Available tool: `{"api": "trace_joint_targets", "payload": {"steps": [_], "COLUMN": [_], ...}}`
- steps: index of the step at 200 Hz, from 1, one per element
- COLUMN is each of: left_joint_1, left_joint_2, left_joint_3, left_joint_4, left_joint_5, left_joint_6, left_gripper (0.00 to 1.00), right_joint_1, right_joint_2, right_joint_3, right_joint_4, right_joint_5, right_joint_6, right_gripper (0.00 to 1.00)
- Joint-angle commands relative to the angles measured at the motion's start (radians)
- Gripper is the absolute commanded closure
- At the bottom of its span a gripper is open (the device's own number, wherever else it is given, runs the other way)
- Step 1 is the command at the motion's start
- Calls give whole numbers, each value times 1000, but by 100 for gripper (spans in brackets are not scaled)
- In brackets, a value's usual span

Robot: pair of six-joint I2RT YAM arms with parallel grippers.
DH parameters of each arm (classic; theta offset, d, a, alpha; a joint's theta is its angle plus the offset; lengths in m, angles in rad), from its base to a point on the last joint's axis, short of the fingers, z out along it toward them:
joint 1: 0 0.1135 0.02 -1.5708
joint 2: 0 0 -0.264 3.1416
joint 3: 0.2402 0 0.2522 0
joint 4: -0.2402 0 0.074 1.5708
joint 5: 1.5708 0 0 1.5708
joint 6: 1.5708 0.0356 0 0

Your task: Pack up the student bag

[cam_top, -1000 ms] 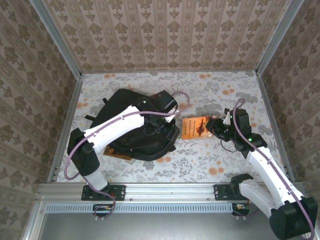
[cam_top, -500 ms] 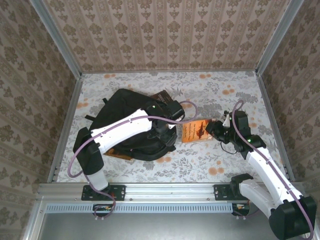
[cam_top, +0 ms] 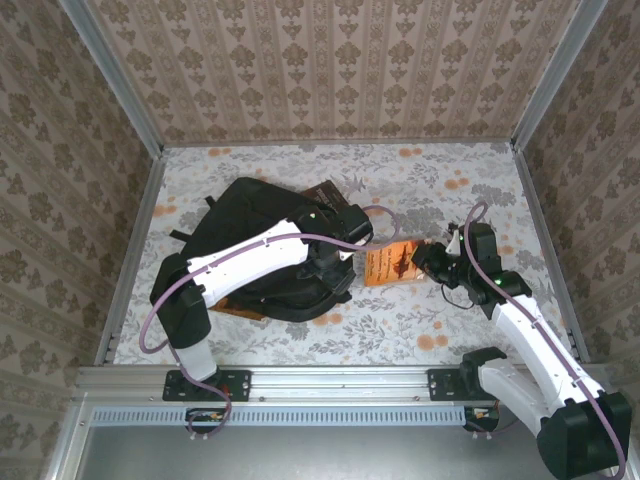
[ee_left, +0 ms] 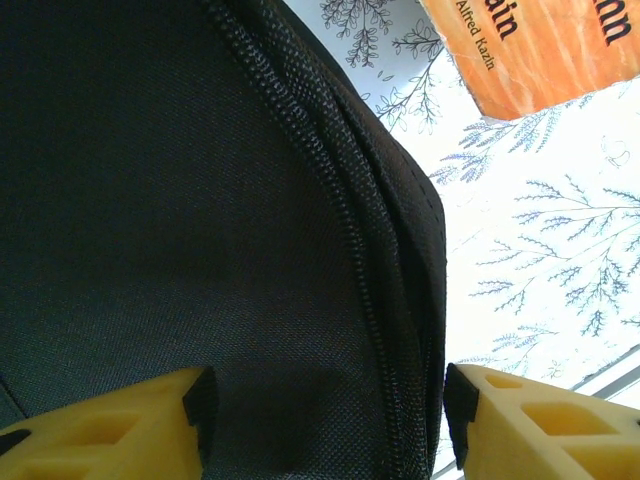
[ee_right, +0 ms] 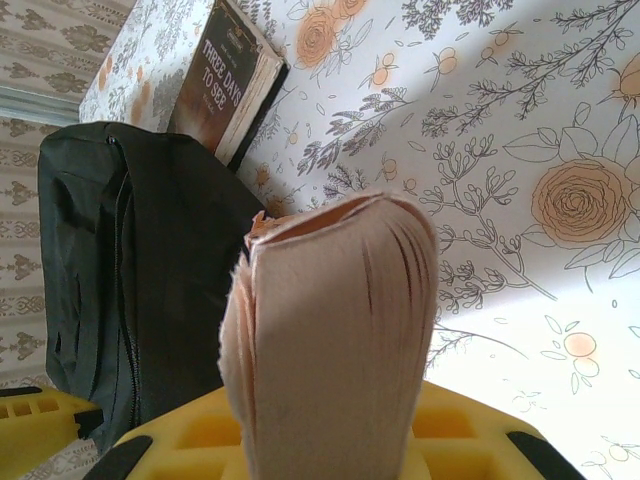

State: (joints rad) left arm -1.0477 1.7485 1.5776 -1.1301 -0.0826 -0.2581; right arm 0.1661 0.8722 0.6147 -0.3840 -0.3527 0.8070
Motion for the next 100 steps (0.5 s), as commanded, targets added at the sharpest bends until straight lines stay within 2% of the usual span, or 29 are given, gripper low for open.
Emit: {"api": "trace_joint_targets", "payload": {"steps": [1,51,92,100], "left_joint_1": [-5,7,19,20], "left_joint_2": [9,7,14,14], "left_joint_3": [-7,-11,-33,-37], "left_joint_4": [-35,-37,-5,2], "left_joint_5": [-42,-74,-3,14], "left_joint_6": [19,27,27,26], "left_gripper": [42,63,75,80], "right_joint_1": [-7,-10,-11,-13], "right_joint_2": [-9,-7,-6,-8], "right_joint_3": [1,11,25,26], "right_joint_4": [49,47,31,31], "right_joint_5": [-32,-37,-38,-37], "right_joint_6": [4,3,-6,-7], "right_gripper": [100,100,100,100]}}
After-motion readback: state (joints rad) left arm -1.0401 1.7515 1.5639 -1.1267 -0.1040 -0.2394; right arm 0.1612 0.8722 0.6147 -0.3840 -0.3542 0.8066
